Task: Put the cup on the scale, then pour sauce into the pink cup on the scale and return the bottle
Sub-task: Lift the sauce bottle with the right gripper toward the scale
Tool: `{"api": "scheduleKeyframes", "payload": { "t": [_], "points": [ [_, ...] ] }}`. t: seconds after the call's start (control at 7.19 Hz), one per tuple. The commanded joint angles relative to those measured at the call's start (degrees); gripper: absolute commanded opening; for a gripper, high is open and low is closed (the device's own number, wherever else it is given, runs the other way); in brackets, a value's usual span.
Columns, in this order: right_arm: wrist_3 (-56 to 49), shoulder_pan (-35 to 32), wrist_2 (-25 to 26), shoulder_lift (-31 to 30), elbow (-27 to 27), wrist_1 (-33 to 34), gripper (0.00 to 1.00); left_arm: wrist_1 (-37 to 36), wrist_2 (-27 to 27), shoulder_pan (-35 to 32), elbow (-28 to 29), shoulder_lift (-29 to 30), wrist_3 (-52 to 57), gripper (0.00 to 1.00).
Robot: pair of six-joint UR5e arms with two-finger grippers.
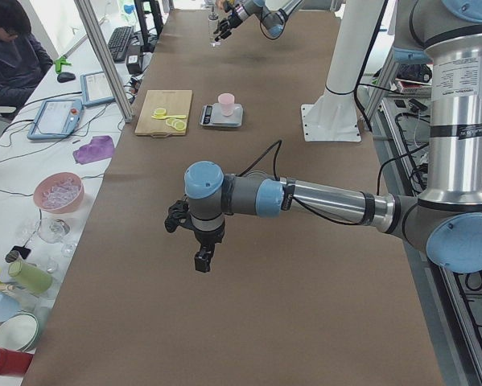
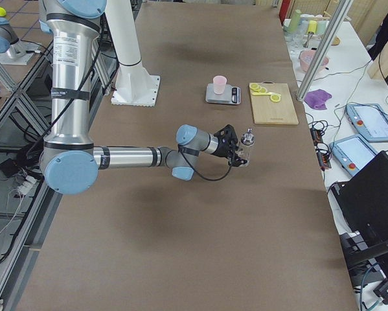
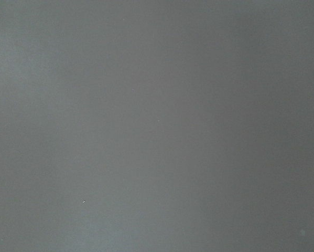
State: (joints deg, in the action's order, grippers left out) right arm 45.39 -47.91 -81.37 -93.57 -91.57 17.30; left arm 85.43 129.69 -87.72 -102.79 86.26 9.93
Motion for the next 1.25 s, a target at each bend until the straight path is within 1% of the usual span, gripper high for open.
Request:
{"api": "scheduleKeyframes", "payload": {
  "t": [0.0,0.28,0.42,0.56,0.7,0.84,0.97,1.11],
  "points": [
    [0.1,7.6,8.2,3.8,-8.1,15.5,0.0,0.0,0.0,0.0,0.1,-0.1,0.1,0.99],
    [0.5,13.3,15.0,5.3,-14.7,29.3,0.0,-0.1,-0.1,0.0,0.3,-0.1,0.1,0.99],
    [0.5,15.9,17.9,5.7,-16.3,33.9,0.0,-0.1,-0.1,0.0,0.4,-0.1,0.0,0.99],
    [0.5,17.7,19.9,8.3,-16.5,37.8,0.0,-0.2,-0.1,0.0,0.5,-0.2,0.1,0.99],
    [0.6,19.7,23.2,12.0,-16.5,44.9,0.0,-0.1,-0.1,0.0,0.5,-0.6,0.1,0.99],
    [0.6,21.3,25.2,14.7,-16.5,50.7,0.0,-0.1,-0.1,0.0,0.4,-0.9,0.1,0.99],
    [0.5,23.0,27.2,16.4,-16.5,55.0,0.0,-0.2,-0.1,0.0,0.5,-0.9,0.1,0.99],
    [-0.2,25.6,30.6,19.6,-16.5,61.8,0.0,-0.2,-0.1,0.0,0.6,-1.0,0.0,0.99]
  ]
}}
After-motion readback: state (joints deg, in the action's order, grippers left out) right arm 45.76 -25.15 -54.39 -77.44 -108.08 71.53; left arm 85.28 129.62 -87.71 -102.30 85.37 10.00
